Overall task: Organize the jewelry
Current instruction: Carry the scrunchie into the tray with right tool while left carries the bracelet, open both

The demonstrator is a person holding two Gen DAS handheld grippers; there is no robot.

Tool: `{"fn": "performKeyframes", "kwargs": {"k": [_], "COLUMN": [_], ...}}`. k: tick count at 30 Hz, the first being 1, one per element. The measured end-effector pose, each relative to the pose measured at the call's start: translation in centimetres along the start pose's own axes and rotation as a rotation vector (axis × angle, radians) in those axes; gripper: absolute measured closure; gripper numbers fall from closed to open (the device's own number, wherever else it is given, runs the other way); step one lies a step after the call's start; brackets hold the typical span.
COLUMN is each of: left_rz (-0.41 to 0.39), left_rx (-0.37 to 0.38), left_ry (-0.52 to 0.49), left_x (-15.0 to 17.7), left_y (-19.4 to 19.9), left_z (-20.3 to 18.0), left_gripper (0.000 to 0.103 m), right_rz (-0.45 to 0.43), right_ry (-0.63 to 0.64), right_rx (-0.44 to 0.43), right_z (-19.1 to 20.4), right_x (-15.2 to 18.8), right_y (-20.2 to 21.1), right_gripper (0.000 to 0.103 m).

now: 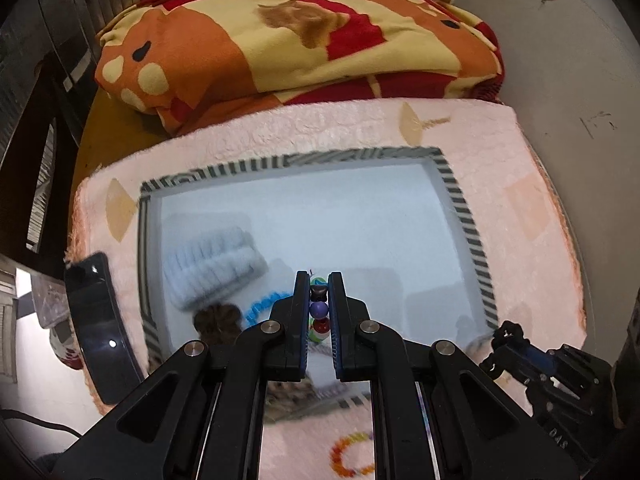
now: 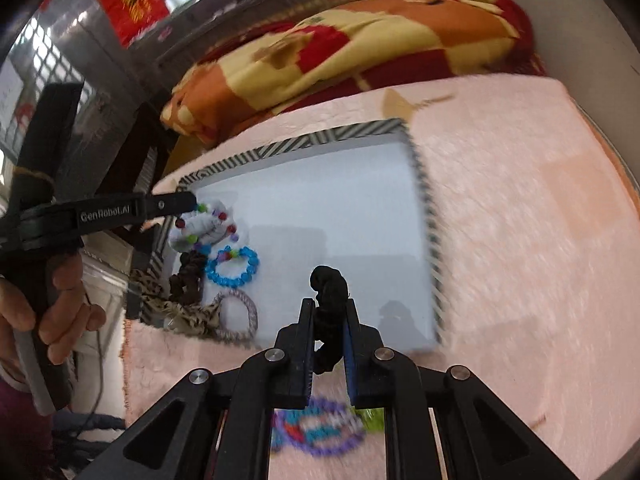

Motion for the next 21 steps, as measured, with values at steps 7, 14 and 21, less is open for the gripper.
{"fn": "performKeyframes", "kwargs": {"k": [7,14,21], "left_rz": [0.037,0.099,0.107], "left_rx": [-0.025,0.000,0.029], "left_ry": [0.051,0.101,0.092], "left_x": [-1.0,0.2,0.4], "left_y": [-3.1,-5.5,-6.2], "left_z": [4.5,7.4,6.5], "left_gripper": [0.095,0.095,0.095], "right_rz": [0.103,0.212,0.174], "right_ry": [0.082,0.125,0.071], "right_rx": [0.069,0.087,0.064], "right_z": [2.5,4.1,3.1], "right_x": [-1.0,-0.1,-1.1], "right_y": [-5.9,-10.0,-8.9], "right_gripper": [0.091,0.091,0.053]}}
Point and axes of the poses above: each gripper's, at about its wrist camera, not at the fingertips, and y roughly against the way its jaws point, z to its left, x to its underside, the point moved 8 cm from there along -y, roughly the way its jaws point, and after that the axes turned 2 degrees about -y, right-handed, at the moved point
